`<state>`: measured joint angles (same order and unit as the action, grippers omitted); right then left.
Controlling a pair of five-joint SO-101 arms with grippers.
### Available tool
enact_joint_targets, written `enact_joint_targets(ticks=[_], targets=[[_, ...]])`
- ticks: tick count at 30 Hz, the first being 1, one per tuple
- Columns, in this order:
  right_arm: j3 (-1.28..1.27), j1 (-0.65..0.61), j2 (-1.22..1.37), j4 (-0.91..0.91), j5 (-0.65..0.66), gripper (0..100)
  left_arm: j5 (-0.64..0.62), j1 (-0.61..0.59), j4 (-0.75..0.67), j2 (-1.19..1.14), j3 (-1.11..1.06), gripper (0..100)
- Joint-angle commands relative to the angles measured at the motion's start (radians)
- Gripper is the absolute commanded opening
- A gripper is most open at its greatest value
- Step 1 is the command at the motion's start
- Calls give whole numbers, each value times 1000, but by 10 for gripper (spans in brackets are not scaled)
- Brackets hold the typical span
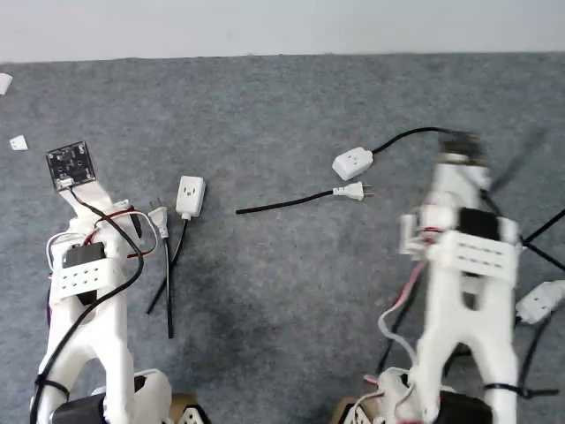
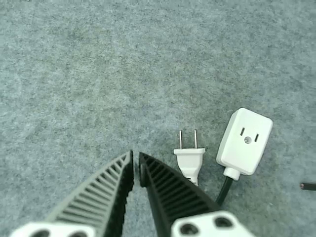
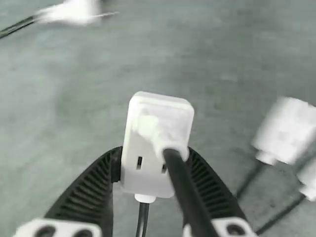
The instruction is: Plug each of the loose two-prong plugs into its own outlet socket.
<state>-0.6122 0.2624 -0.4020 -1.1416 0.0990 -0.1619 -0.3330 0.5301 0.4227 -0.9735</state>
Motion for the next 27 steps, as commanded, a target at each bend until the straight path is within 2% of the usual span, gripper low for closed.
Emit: enact_joint_targets(ticks=[1,4,7,8,12,18,21,25,27], targets=[[11,96,107,105,15,23,-8,26,-26,23,42,15],[68,113,252,140,8,118,-6,51,-21,23,42,24],[190,137,371,58,6,239,-6,74,-23,23,24,100],[227,139,403,27,5,250,-6,83,-23,23,22,137],[341,142,463,-71,-46,165,-8,114,-25,23,-1,240],[367,108,461,-94,-109,133,-2,167,-28,20,-10,242],[365,81,461,-94,-138,131,54,224,-38,-2,-7,240],[356,76,463,-41,-190,2,112,298,-123,-141,31,168],[318,71,463,7,-195,22,133,315,-120,-226,107,100]])
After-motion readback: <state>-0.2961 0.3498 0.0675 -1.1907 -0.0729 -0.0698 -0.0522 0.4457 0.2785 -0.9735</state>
